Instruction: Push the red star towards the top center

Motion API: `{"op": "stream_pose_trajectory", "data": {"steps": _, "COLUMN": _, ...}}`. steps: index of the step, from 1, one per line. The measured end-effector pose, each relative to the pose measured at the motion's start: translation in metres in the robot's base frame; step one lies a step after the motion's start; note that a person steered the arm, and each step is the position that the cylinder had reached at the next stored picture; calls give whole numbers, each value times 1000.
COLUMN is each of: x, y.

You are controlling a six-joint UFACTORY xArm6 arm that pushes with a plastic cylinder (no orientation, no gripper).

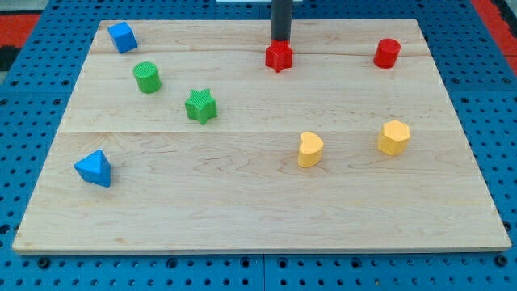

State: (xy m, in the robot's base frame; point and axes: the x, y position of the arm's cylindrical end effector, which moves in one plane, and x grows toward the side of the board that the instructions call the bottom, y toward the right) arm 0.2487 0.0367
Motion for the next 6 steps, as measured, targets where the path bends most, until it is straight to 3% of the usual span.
{"op": "stream_pose_trajectory", "data": {"steps": 1, "x": 0, "y": 11}}
{"op": "stream_pose_trajectory", "data": {"steps": 2, "x": 11, "y": 58}}
{"op": "stream_pose_trajectory", "data": {"steps": 3, "x": 54, "y": 57}}
{"op": "stream_pose_trajectory", "data": {"steps": 6, "x": 50, "y": -19}}
